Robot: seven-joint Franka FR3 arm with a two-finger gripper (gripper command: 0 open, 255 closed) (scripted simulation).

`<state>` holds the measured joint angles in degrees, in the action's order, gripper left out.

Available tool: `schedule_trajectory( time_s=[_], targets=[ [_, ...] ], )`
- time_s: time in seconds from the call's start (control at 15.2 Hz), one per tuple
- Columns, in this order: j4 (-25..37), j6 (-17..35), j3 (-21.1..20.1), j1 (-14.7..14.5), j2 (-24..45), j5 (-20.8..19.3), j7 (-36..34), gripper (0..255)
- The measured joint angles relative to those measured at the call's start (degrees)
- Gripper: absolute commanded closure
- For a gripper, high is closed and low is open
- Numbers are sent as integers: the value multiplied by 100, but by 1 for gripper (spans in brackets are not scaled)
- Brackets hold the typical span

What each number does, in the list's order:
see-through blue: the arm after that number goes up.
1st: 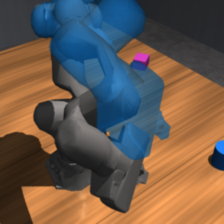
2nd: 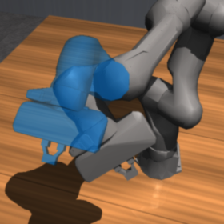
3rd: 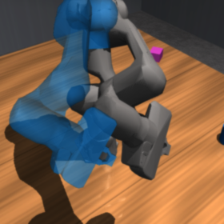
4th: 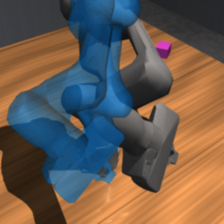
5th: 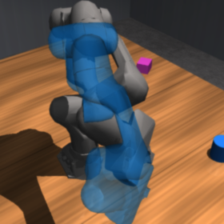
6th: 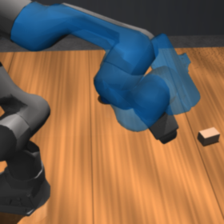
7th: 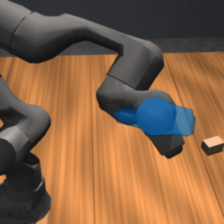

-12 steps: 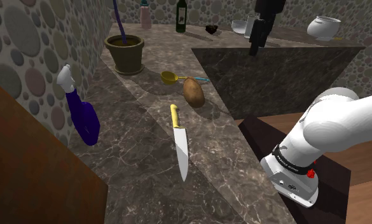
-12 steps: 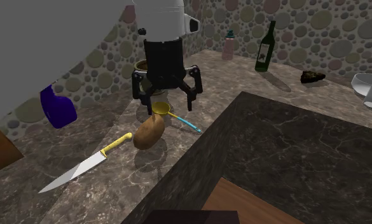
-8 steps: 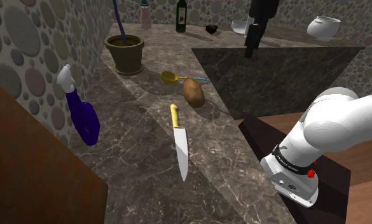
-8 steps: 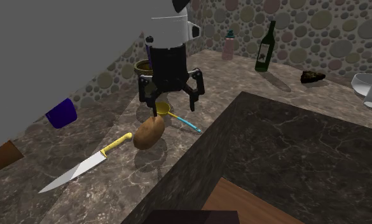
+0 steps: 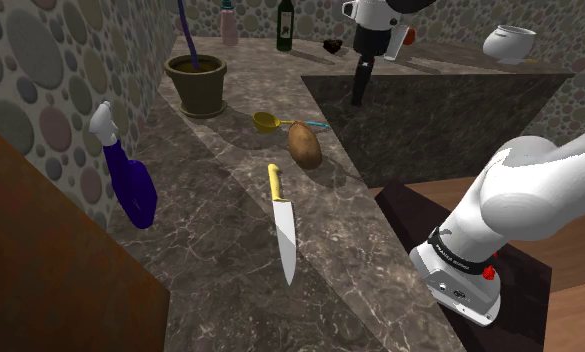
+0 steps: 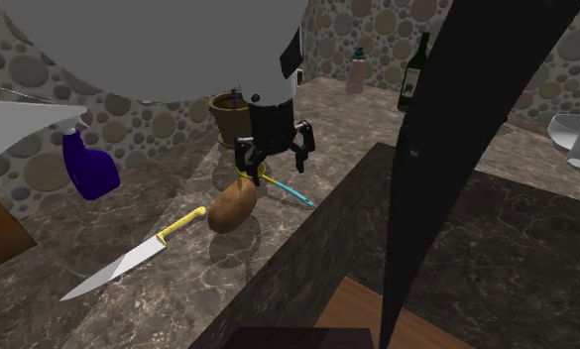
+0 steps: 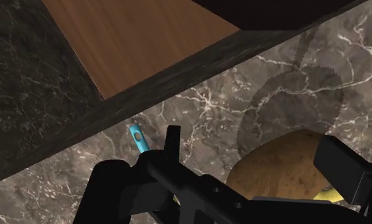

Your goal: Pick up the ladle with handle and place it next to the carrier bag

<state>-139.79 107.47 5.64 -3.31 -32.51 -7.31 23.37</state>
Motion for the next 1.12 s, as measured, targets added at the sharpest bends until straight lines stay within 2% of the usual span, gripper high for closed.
schedule_trajectory(
  time_s=[0.2,0.53,1.12],
  targets=[
    [-37,722,118,-127,505,-49,417,0],
    [285,1718,305,-338,1524,-23,1191,0],
    [1014,3207,352,-662,3239,364,2604,0]
  ],
)
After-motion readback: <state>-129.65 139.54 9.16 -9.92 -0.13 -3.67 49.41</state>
